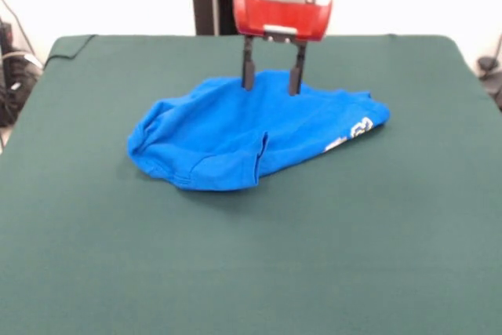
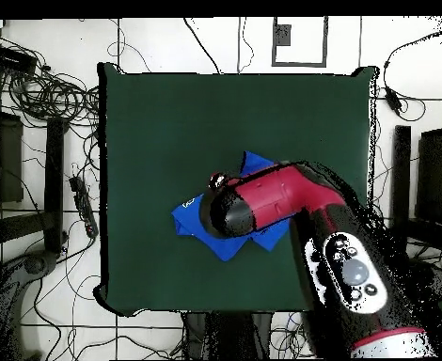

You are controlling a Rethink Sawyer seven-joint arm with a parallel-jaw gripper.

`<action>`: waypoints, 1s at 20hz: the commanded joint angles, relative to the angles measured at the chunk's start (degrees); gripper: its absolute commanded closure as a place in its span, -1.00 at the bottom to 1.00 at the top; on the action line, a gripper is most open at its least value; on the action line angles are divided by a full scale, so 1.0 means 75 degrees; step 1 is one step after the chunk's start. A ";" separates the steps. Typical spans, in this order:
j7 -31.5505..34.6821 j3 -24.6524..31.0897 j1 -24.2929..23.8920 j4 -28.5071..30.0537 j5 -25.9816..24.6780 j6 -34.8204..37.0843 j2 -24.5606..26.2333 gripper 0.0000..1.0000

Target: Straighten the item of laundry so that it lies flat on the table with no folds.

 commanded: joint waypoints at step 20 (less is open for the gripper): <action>0.4779 -0.5980 0.3354 -0.1645 0.0348 -0.3771 0.3105 -1.00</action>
